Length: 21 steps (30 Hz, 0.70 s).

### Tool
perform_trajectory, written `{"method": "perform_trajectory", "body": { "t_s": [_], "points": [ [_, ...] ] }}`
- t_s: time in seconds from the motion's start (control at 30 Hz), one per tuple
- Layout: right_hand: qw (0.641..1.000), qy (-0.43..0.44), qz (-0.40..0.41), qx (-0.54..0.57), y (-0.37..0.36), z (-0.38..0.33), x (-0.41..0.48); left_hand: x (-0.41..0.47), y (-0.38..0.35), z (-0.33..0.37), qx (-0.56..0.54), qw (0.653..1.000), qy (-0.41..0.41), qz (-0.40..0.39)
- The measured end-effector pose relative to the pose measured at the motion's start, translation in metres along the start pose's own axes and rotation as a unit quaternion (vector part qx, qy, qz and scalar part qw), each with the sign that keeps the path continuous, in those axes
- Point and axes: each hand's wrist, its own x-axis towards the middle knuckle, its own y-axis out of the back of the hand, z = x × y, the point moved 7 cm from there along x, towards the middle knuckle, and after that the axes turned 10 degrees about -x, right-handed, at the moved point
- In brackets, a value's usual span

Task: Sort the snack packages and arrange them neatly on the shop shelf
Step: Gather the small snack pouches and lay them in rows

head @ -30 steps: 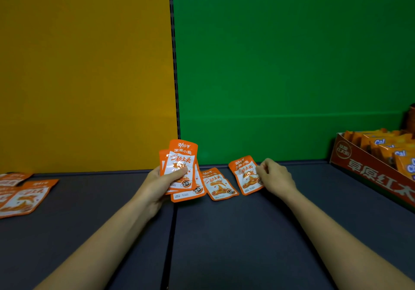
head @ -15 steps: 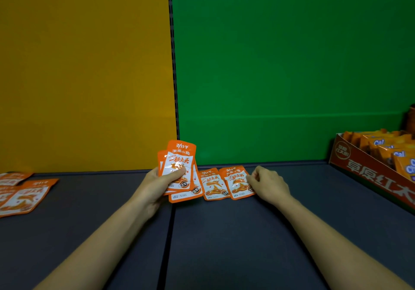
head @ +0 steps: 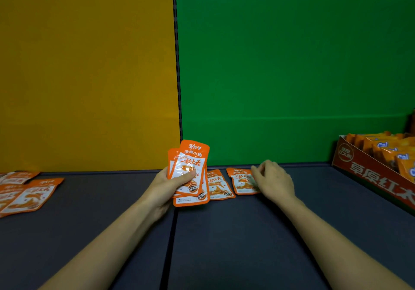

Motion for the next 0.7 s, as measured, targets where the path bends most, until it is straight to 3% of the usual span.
{"method": "perform_trajectory", "body": {
  "t_s": [0.07, 0.13, 0.23, 0.3, 0.47, 0.6, 0.7],
  "points": [
    [0.993, 0.038, -0.007, 0.112, 0.007, -0.018, -0.007, -0.002, -0.004, -0.001, -0.004, 1.000, -0.005, -0.006],
    [0.971, 0.074, -0.068, 0.218, 0.004, -0.044, -0.019, -0.004, -0.009, -0.002, -0.001, 1.000, -0.013, -0.015],
    [0.946, 0.089, -0.102, 0.294, -0.001, -0.071, -0.033, -0.009, -0.018, -0.004, 0.030, 0.999, -0.028, -0.035],
    [0.928, 0.075, -0.109, 0.348, -0.001, -0.077, -0.034, -0.011, -0.023, -0.006, 0.053, 0.997, -0.029, -0.049],
    [0.845, 0.013, -0.189, 0.501, -0.008, -0.072, -0.034, -0.010, -0.030, -0.008, 0.027, 0.997, -0.019, -0.066],
    [0.821, -0.025, -0.193, 0.536, -0.011, -0.061, -0.030, -0.009, -0.029, -0.009, -0.004, 0.999, 0.007, -0.050],
    [0.776, -0.054, -0.188, 0.599, -0.009, -0.049, -0.016, -0.007, -0.024, -0.006, 0.006, 0.999, -0.004, -0.035]
  ]
}}
